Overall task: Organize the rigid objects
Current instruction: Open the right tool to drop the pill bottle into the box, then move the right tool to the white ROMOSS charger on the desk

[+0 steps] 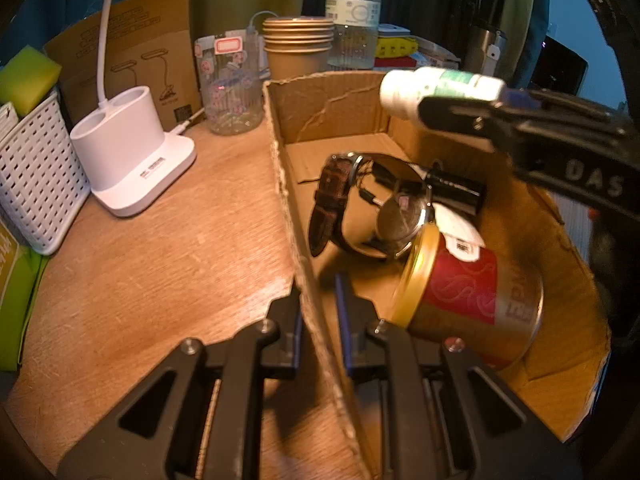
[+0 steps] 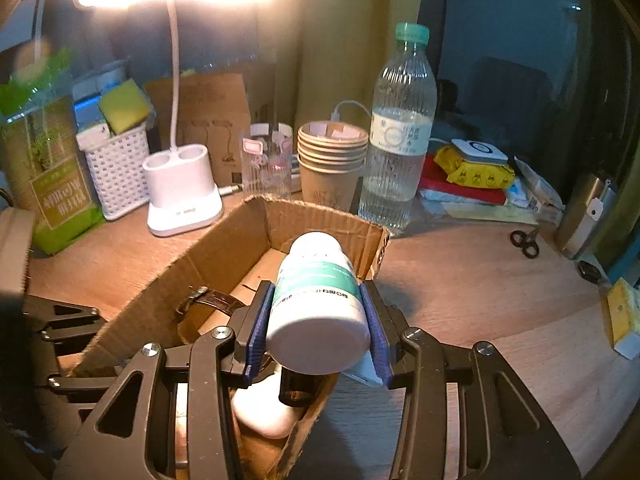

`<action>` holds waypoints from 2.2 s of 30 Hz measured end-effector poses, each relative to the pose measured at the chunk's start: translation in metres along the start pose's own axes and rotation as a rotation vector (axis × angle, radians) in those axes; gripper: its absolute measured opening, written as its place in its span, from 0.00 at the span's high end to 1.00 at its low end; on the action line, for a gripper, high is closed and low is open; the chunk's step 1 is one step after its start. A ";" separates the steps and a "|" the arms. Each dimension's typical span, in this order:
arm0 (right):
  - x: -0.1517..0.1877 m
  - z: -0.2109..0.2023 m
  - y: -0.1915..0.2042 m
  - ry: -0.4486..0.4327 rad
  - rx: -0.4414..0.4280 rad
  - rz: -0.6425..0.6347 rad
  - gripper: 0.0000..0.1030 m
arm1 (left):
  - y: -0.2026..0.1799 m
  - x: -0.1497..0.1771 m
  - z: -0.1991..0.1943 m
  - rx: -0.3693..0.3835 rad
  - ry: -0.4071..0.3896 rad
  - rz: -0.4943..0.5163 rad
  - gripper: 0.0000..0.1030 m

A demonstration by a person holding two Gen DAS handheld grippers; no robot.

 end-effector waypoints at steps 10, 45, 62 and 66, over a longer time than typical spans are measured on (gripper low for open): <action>0.002 0.005 0.000 0.012 0.034 -0.028 0.52 | 0.001 -0.001 -0.001 0.000 0.000 0.000 0.85; 0.010 -0.037 -0.064 -0.058 0.070 0.154 0.43 | 0.001 0.000 -0.001 -0.001 0.000 0.000 0.85; 0.048 0.004 -0.073 0.047 -0.044 0.219 0.43 | 0.006 -0.001 -0.002 -0.010 -0.002 -0.011 0.85; 0.049 0.007 -0.067 0.052 -0.076 0.219 0.43 | 0.007 0.000 0.000 -0.009 0.000 -0.015 0.85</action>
Point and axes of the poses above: each gripper's, at about its wrist camera, not at the fingertips, and z roughly the way its jaws point, y to its left, x to its underside, the point moved 10 cm from there along z, roughly the way its jaws point, and after that the axes turned 2 degrees about -z, right-handed, at the moved point
